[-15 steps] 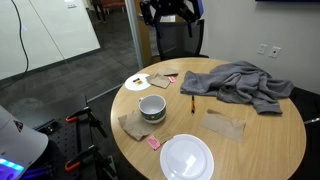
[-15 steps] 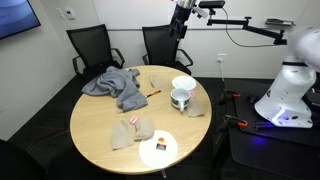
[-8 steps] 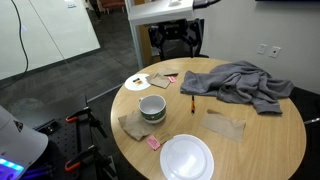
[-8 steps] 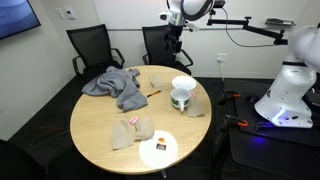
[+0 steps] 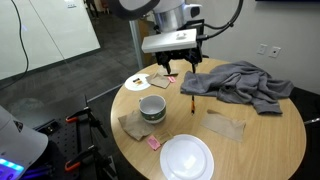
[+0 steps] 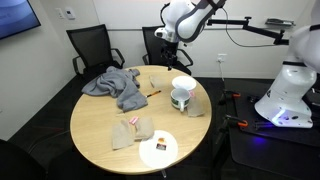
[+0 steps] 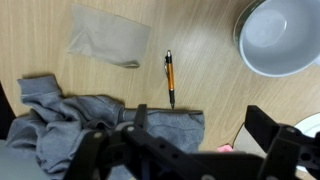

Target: Move the pen to the left and the mug forward, then pick the pen and put it in the mug

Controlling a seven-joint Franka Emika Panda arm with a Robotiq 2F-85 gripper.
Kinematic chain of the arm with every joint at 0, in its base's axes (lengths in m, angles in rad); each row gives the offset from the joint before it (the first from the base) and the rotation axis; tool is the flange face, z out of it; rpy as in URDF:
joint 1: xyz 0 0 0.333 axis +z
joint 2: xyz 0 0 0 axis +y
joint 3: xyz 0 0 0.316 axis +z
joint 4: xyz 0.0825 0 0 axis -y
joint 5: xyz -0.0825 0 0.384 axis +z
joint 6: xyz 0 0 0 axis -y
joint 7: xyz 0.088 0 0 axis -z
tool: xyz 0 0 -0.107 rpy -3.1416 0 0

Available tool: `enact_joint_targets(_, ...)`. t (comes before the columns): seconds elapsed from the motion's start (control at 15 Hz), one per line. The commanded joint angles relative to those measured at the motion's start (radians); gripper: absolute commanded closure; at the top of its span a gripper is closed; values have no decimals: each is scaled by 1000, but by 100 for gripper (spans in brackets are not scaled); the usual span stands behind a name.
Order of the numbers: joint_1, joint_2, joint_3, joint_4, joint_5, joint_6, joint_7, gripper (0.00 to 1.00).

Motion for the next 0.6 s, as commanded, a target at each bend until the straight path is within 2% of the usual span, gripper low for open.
enact_joint_targets(0.0,-36,92,41,48,-41,34,26,0)
enact_joint_targets(0.53,-43,293,57,199,-174,54,63,0)
